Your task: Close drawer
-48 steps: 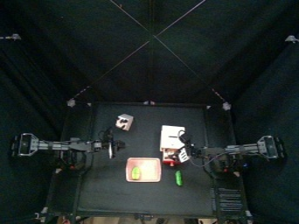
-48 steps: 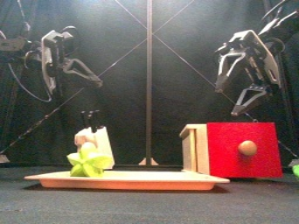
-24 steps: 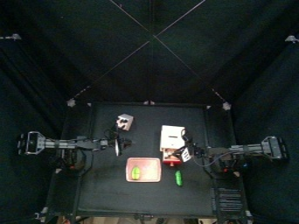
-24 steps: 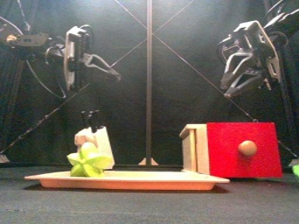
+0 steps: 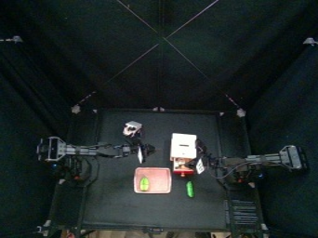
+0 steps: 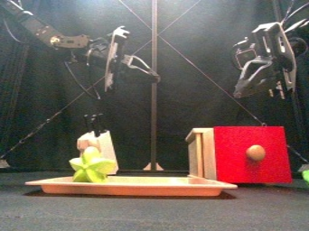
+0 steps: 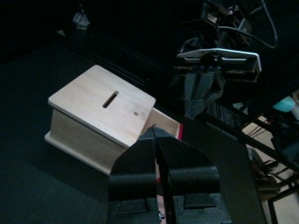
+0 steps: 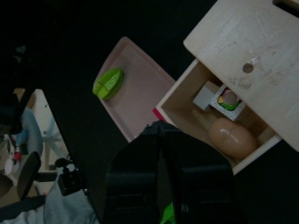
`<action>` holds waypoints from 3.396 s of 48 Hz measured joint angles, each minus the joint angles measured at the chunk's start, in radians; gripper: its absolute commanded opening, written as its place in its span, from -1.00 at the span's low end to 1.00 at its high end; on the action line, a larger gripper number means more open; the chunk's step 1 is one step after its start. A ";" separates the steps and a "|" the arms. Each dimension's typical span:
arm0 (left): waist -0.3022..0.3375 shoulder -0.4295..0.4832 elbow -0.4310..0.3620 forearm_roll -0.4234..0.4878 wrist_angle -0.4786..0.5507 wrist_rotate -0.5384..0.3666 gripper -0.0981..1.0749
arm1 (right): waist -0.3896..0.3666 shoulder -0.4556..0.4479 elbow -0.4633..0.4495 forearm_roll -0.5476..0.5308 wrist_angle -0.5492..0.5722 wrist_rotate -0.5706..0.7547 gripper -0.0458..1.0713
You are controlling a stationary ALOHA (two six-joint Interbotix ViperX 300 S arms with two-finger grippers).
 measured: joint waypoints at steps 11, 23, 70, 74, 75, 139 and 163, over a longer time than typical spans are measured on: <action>0.009 0.152 -0.133 0.000 0.006 0.002 -0.43 | 0.058 0.017 0.020 -0.032 -0.008 0.008 -0.82; 0.031 0.314 -0.302 0.000 0.064 0.000 -0.43 | 0.114 0.060 0.021 -0.028 -0.014 0.009 -0.83; 0.067 0.526 -0.577 0.015 0.416 0.002 -0.43 | 0.166 0.255 -0.025 -0.052 -0.023 0.009 -0.83; 0.067 0.526 -0.577 0.014 0.416 0.002 -0.43 | 0.155 0.255 -0.026 -0.063 -0.005 0.009 -0.83; 0.067 0.526 -0.577 0.015 0.416 0.003 -0.43 | 0.149 0.255 -0.026 -0.066 0.002 0.009 -0.83; 0.066 0.525 -0.572 0.014 0.416 0.002 -0.43 | -0.106 0.244 -0.008 -0.201 0.031 0.006 -0.83; 0.067 0.523 -0.574 0.015 0.417 0.000 -0.43 | -0.161 0.241 -0.002 -0.215 0.028 0.009 -0.83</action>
